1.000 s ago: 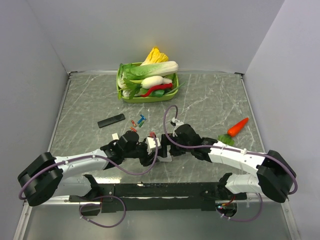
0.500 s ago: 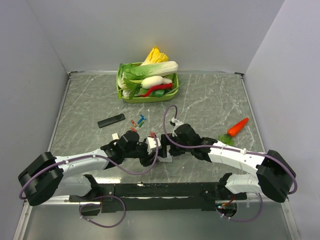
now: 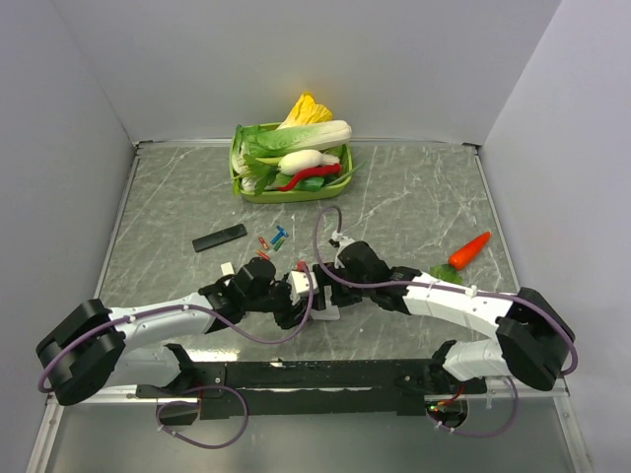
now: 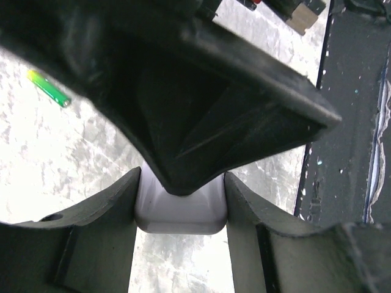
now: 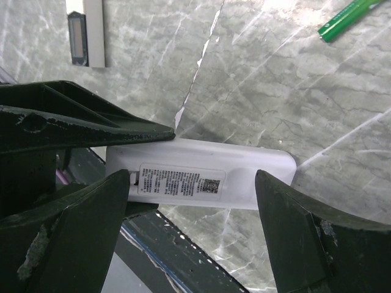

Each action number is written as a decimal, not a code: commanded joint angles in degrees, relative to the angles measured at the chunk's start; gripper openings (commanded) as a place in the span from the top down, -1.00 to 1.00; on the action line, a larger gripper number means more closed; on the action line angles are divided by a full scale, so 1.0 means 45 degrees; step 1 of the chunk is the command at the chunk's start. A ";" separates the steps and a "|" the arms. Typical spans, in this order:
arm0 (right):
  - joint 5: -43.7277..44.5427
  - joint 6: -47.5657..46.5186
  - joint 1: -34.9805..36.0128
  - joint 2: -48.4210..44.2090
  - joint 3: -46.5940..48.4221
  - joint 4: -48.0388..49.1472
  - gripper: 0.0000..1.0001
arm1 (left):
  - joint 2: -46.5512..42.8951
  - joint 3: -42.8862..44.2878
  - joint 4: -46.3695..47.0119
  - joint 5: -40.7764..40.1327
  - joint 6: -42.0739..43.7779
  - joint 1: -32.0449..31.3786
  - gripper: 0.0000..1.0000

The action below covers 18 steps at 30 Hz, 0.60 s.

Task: Load the batteries into the remote control

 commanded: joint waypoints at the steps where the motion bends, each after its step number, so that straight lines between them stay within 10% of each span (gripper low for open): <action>1: 0.0169 -0.0632 0.0378 0.0912 0.0642 -0.1288 -0.81 | 0.0030 0.0816 0.0625 0.0186 0.0149 -0.0034 0.98; 18: 0.4074 -0.1531 0.0808 0.2183 0.2087 -0.6852 -0.82 | -0.0340 0.1226 -0.0448 -0.0303 0.0461 0.0356 0.98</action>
